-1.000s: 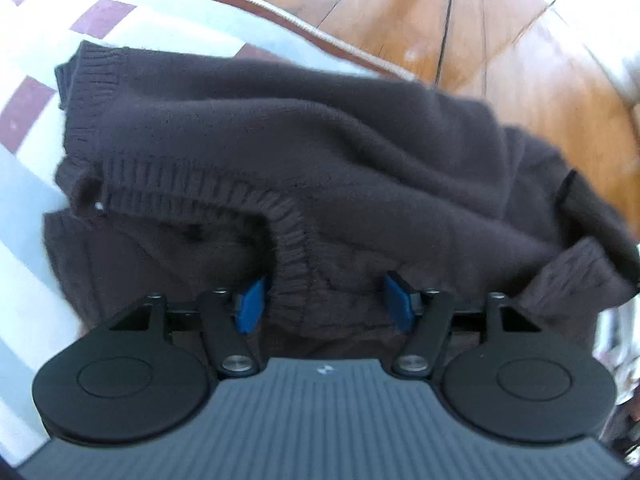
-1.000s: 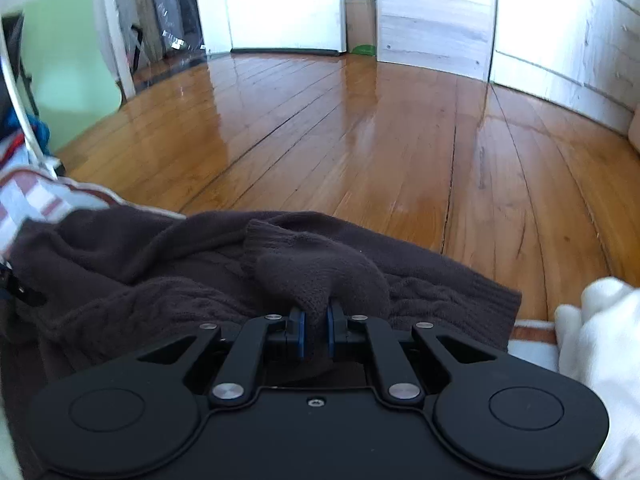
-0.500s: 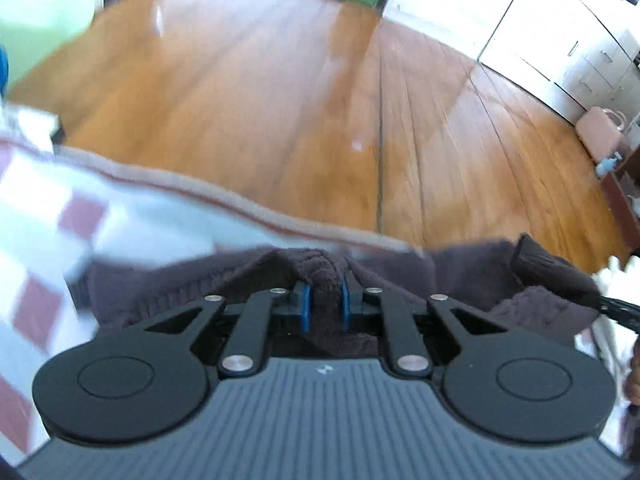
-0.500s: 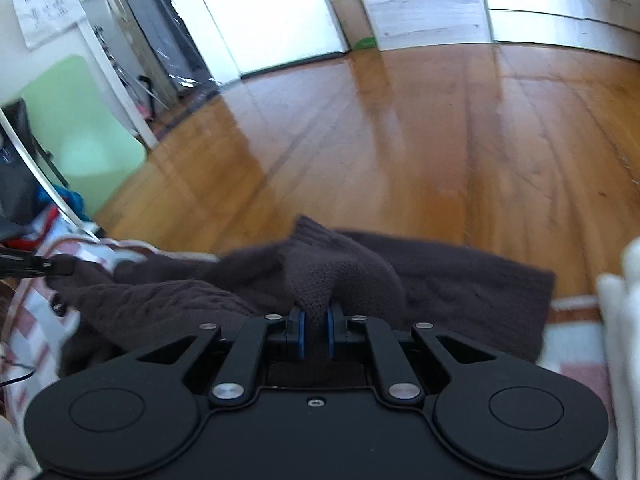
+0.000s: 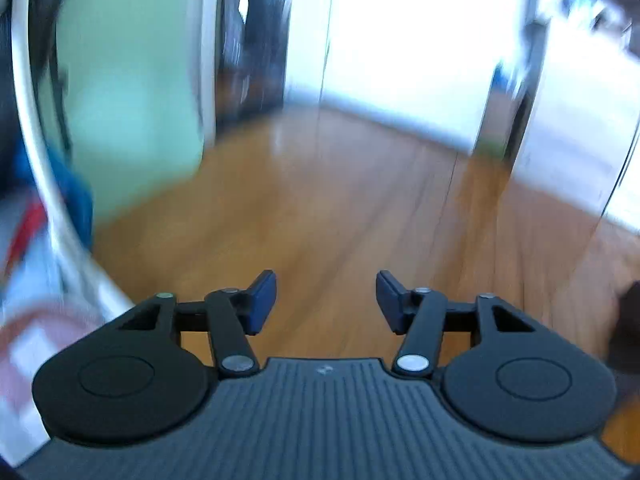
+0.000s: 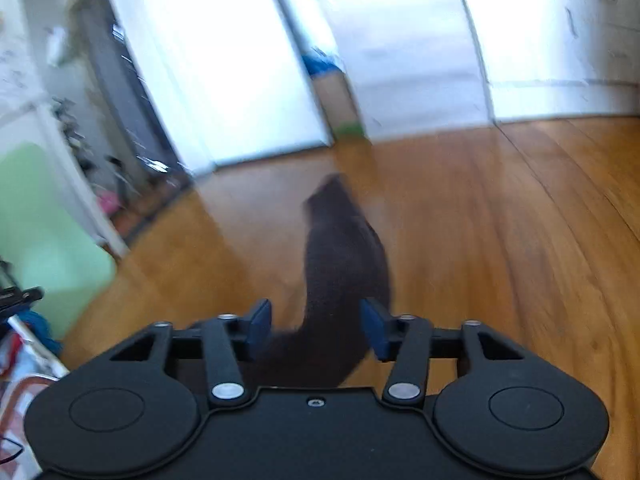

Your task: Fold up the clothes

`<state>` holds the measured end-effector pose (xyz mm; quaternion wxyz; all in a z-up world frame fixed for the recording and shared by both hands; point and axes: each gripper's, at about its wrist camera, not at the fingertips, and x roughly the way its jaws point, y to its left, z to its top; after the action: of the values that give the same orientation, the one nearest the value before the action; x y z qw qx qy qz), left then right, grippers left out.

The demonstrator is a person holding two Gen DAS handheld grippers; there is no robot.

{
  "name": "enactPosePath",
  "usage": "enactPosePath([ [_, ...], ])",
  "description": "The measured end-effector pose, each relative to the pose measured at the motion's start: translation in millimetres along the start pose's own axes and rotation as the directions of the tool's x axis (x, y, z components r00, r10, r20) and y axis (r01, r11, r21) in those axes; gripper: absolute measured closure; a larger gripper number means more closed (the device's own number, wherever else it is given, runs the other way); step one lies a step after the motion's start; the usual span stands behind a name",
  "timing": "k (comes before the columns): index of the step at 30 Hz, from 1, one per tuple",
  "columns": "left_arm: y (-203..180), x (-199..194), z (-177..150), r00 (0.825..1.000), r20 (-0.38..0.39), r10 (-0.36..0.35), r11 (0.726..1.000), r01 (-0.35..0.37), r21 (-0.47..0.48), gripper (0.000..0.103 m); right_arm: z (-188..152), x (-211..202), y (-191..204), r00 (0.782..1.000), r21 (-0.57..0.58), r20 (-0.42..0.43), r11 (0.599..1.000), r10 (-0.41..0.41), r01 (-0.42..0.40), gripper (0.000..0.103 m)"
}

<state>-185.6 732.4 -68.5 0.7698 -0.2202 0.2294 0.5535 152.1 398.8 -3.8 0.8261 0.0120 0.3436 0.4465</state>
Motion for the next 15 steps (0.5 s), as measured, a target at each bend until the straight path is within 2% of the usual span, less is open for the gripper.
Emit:
enactPosePath([
  [3, 13.3, 4.9, -48.9, 0.99, -0.138, 0.022, 0.999, -0.017, 0.035, 0.047, -33.6, -4.9, -3.3, 0.996, -0.052, -0.083, 0.998, -0.028, 0.024, 0.047],
  [6, 28.1, 10.1, -98.0, 0.964, -0.258, 0.054, 0.997, -0.039, 0.062, 0.047, -69.9, -14.5, -5.4, 0.984, -0.207, -0.144, 0.976, -0.105, 0.074, 0.047],
  [8, 39.8, 14.4, -129.9, 0.944, -0.32, 0.081, 0.996, -0.062, 0.07, 0.047, -79.1, -22.4, -24.8, 0.972, -0.201, -0.171, 0.971, -0.161, 0.126, 0.047],
  [9, 45.7, 19.0, -137.8, 0.936, -0.342, 0.084, 0.996, -0.066, 0.063, 0.047, -83.2, -26.3, -35.0, 0.965, -0.195, -0.184, 0.969, -0.188, 0.152, 0.047],
  [14, 67.1, 23.5, -137.0, 0.928, -0.367, 0.069, 0.995, -0.037, 0.094, 0.047, -103.7, -46.1, -86.1, 0.914, -0.171, -0.251, 0.944, -0.319, 0.283, 0.047],
  [15, 71.3, 24.4, -136.8, 0.925, -0.373, 0.066, 0.994, -0.031, 0.1, 0.047, -106.5, -53.7, -99.2, 0.912, -0.119, -0.258, 0.948, -0.317, 0.296, 0.047],
])
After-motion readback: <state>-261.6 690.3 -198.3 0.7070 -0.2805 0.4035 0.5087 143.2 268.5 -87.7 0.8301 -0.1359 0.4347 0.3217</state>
